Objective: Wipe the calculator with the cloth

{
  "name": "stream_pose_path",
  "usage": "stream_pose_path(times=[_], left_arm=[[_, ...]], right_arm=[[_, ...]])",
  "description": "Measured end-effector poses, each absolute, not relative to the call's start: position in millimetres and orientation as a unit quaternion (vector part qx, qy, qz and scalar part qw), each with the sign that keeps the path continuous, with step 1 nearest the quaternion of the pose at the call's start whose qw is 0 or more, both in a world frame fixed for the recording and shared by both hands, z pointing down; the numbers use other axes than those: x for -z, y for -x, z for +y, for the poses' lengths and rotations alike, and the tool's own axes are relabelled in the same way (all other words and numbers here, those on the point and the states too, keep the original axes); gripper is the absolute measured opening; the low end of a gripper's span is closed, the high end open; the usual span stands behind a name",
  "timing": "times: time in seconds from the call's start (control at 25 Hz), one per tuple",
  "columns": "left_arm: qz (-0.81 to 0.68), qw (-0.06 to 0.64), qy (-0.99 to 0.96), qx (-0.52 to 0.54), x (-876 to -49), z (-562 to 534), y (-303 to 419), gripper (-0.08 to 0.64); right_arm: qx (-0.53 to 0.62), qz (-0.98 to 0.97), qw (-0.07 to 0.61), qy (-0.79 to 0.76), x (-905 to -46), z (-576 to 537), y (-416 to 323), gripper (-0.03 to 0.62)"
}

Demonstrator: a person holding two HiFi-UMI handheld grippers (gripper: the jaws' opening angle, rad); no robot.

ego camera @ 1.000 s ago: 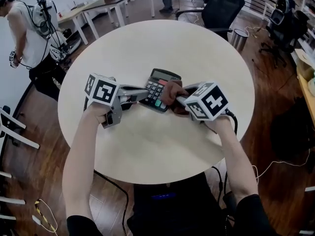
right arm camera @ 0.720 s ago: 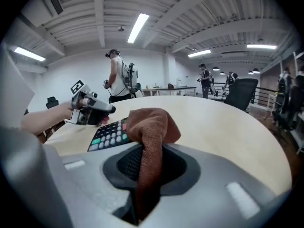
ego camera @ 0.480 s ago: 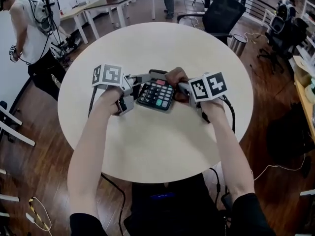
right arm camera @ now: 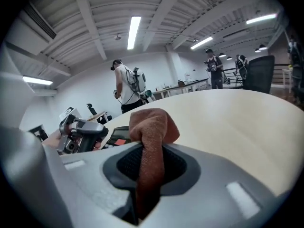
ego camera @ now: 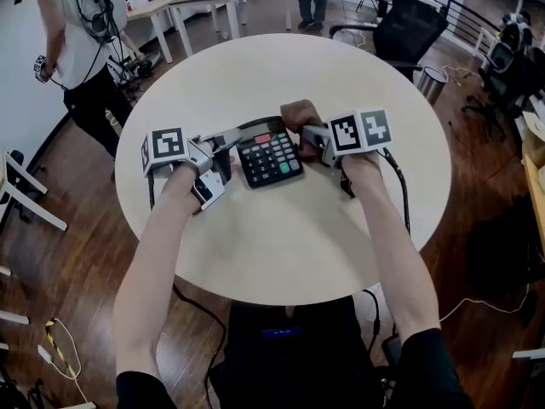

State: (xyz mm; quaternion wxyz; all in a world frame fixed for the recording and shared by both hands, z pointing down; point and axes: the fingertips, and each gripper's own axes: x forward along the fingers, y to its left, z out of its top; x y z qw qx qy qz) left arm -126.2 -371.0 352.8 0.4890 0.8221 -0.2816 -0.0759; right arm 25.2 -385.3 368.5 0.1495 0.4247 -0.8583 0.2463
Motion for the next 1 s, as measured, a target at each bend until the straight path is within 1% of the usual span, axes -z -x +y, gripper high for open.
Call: stream_pose_path(times=[0.12,0.28,0.36,0.44,0.56,0.68,0.8,1.0], left_arm=[[-0.276,0.504,-0.813,0.094,-357,-378,127,0.030],[-0.273,0.523,-0.800,0.109,-361,-396,128,0.014],[-0.280,0.525,-0.796,0.114,-360,-412,129,-0.002],[-0.281,0.524,-0.797,0.112,-359,-422,124,-0.002],[-0.278,0.515,-0.805,0.096,-358,-416,120,-0.002],[-0.270,0.497,-0.822,0.066,-361,-390,122,-0.002],[-0.265,0.491,-0.828,0.059,-360,-382,120,-0.002],[-0.256,0.496,-0.829,0.044,-358,-376,116,-0.002]], right_arm=[[-0.251,-0.855,0.150,-0.428,-373,-373,-33,0.064],[-0.262,-0.865,0.151,-0.401,-373,-356,-9,0.064],[-0.271,-0.867,0.145,-0.392,-371,-355,1,0.064],[-0.276,-0.870,0.138,-0.385,-368,-353,7,0.064],[-0.286,-0.871,0.114,-0.383,-365,-346,2,0.064],[-0.293,-0.863,0.079,-0.403,-365,-342,-25,0.064],[-0.304,-0.856,0.042,-0.415,-360,-347,-48,0.064],[-0.301,-0.860,0.031,-0.411,-352,-348,-38,0.064]])
